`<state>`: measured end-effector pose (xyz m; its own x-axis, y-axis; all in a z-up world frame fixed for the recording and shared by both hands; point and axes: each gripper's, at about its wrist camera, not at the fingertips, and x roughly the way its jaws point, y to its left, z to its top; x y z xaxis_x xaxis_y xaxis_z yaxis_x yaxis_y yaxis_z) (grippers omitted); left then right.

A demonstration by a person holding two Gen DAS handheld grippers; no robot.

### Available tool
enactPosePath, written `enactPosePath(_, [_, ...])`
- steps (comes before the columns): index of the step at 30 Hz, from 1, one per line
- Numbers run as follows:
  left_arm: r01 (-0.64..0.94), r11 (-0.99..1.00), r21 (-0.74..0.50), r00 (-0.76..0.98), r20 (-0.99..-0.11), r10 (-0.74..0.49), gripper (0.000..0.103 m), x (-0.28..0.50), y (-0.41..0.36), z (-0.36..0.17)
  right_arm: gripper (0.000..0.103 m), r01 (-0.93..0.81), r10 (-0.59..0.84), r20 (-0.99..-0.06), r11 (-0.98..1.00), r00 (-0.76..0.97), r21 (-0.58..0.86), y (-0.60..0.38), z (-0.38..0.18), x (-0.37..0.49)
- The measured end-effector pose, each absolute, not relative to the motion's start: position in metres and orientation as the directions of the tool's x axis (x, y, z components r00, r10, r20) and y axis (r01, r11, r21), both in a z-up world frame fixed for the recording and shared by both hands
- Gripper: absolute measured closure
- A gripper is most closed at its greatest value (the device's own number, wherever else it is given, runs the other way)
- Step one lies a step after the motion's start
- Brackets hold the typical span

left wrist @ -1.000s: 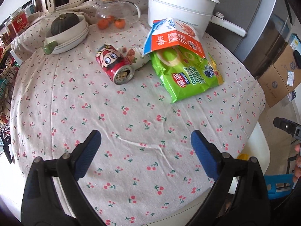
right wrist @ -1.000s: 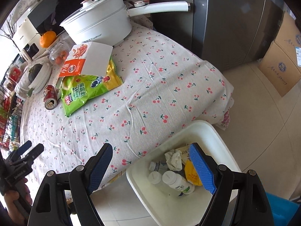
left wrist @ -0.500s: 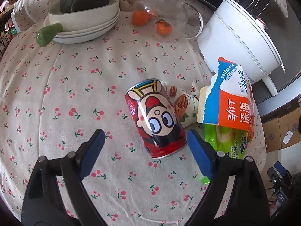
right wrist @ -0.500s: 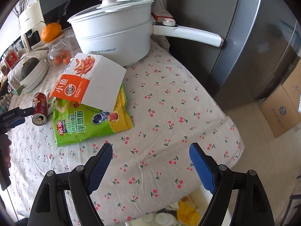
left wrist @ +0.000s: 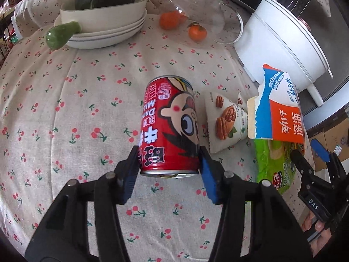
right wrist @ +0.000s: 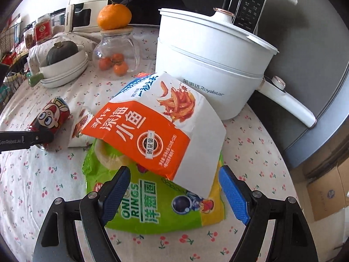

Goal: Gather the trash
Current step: 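Grasp the red milk can with the left tool while the right grasps the paper snack box, then carry can and snack box over the basin and open both tools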

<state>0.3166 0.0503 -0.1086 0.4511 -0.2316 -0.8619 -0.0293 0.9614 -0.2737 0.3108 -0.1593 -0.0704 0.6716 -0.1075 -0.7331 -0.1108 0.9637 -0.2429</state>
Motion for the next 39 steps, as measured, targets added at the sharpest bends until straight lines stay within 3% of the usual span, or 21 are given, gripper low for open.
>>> enactPosePath(2, [-0.024, 0.966, -0.257, 0.452, -0.865, -0.219, 0.049, 0.310, 0.054, -0.107, 0.023, -0.092, -0.143, -0.701, 0.954, 0.699, -0.286, -0.152, -0.075, 0.319])
enactPosePath(4, [-0.025, 0.967, -0.254, 0.454, -0.864, -0.215, 0.049, 0.303, 0.058, -0.104, 0.039, -0.077, -0.167, -0.681, 0.947, 0.713, -0.312, -0.149, -0.080, 0.325])
enactPosePath(6, [-0.026, 0.966, -0.256, 0.458, -0.863, -0.216, 0.049, 0.299, 0.066, -0.102, 0.063, -0.067, -0.167, -0.689, 0.952, 0.705, -0.300, -0.151, -0.082, 0.329])
enactPosePath(14, [-0.005, 0.966, -0.257, 0.490, -0.843, -0.222, 0.049, 0.269, 0.069, -0.080, 0.087, -0.051, -0.150, -0.678, 0.962, 0.720, -0.267, -0.168, -0.048, 0.306])
enactPosePath(27, [0.094, 0.949, -0.300, 0.541, -0.785, -0.301, 0.049, 0.192, 0.041, -0.035, 0.094, -0.043, -0.008, -0.724, 0.998, 0.690, -0.052, -0.217, 0.029, 0.210])
enactPosePath(39, [0.255, 0.914, -0.317, 0.527, -0.746, -0.406, 0.049, 0.116, -0.018, -0.024, 0.094, 0.010, 0.026, -0.781, 0.999, 0.624, 0.042, -0.269, 0.038, 0.117])
